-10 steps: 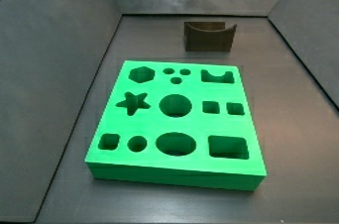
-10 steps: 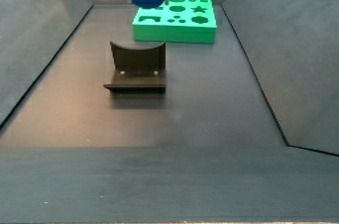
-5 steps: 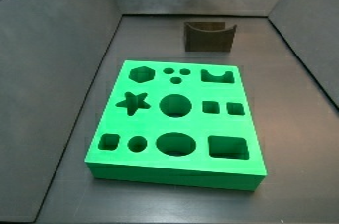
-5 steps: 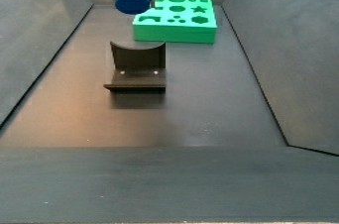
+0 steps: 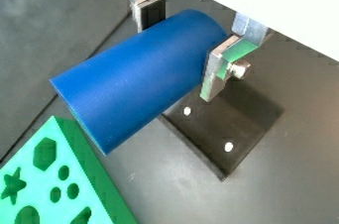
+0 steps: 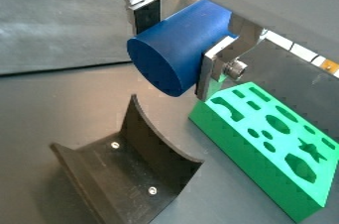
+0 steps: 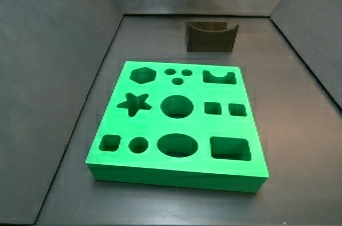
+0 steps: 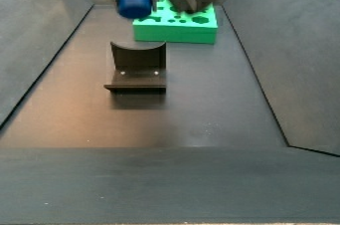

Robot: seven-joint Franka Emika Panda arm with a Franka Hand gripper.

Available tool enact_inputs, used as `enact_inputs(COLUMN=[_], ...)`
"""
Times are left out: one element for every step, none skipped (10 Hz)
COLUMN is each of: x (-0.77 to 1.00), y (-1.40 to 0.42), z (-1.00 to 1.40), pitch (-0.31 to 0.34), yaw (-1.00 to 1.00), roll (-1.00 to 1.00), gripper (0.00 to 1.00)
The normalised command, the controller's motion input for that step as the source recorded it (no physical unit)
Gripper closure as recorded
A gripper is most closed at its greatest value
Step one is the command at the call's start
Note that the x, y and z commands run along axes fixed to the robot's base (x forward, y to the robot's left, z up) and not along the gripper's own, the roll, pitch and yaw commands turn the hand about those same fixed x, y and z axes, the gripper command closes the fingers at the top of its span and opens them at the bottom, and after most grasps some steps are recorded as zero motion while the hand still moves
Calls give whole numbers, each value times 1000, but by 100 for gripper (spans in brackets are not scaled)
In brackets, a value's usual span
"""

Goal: Pick up the oval object. Move up. Place the oval object on the fixture. Regrasp the oval object. Move to above the board. Insert the oval object.
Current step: Place the oval object on the fixture.

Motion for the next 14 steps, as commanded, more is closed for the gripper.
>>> enact_inputs(x=[109,115,124,132,142,147,158,164,165,145,106,77,61,0], y=[74,74,81,90,94,98,104,102,106,93,64,57,42,-500], z=[-1000,-1000,-1000,-1000,-1000,-1000,-1000,-1000,-925,-803,-576,-426,-427,-167], pitch=[0,9,17,12,9,8,9,10,-4,-12,-24,-39,-36,0], yaw=[-147,-145,-145,-130,-116,-104,-90,-80,-74,-72,-63,-53,-48,0], roll=[-1000,-1000,-1000,-833,-663,-549,-334,-238,-186,-174,-153,-107,-102,0], gripper=[100,100,100,100,100,100,100,100,100,100,100,100,100,100])
